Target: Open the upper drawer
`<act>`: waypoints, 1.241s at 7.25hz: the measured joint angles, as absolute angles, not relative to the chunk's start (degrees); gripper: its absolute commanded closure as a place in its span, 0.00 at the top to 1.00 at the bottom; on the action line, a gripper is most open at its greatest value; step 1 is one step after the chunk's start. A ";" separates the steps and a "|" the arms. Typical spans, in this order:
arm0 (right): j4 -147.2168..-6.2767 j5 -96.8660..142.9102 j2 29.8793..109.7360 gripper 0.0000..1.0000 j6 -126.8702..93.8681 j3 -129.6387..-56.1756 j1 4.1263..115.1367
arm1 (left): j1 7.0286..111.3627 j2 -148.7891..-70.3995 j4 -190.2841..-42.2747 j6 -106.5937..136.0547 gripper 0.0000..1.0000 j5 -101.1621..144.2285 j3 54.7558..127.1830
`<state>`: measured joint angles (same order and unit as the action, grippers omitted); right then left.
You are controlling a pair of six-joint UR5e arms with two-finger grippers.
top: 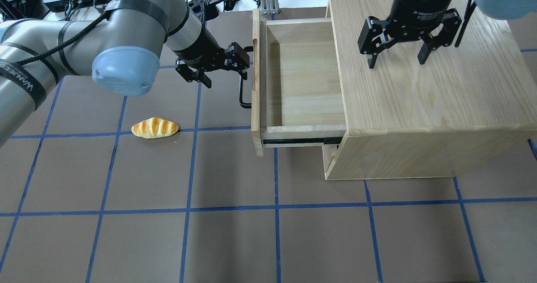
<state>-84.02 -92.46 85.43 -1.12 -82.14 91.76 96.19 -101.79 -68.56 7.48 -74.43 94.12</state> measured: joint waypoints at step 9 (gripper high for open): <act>-84.02 -92.46 85.43 1.00 -1.11 -82.12 91.76 | 90.38 -98.75 -70.26 -0.69 1.00 -74.46 95.28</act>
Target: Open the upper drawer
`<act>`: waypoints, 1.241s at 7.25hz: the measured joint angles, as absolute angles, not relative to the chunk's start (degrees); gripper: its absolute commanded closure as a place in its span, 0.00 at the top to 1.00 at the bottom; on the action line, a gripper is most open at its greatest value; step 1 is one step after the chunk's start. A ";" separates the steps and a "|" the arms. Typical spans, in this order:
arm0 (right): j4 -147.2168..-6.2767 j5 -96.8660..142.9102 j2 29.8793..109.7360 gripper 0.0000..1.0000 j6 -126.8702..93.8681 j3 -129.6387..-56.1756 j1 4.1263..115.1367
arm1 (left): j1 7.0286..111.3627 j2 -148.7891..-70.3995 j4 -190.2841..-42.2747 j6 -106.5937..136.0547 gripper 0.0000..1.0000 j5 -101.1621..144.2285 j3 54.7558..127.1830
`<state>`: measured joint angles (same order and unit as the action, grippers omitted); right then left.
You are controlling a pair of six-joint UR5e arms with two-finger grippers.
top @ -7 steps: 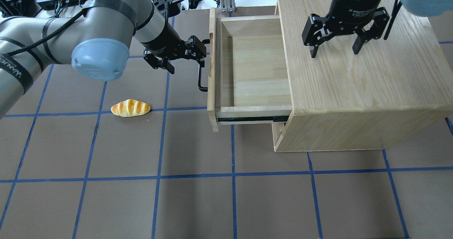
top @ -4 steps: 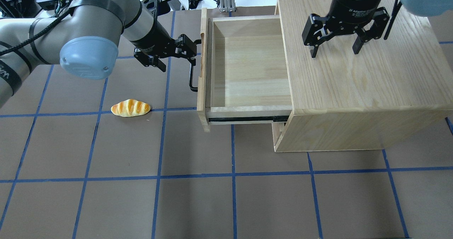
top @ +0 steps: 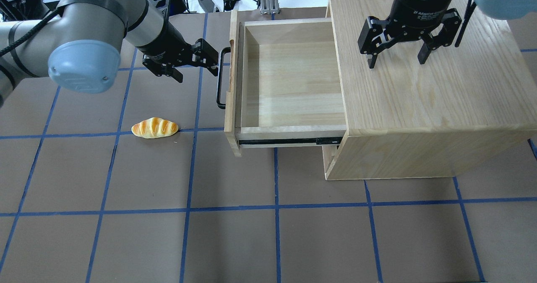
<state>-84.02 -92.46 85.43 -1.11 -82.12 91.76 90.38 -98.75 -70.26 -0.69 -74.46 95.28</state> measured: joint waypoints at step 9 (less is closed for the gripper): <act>-84.03 -92.46 85.43 1.00 -1.13 -82.09 91.76 | 86.72 -89.42 -88.66 -6.04 1.00 -90.64 87.08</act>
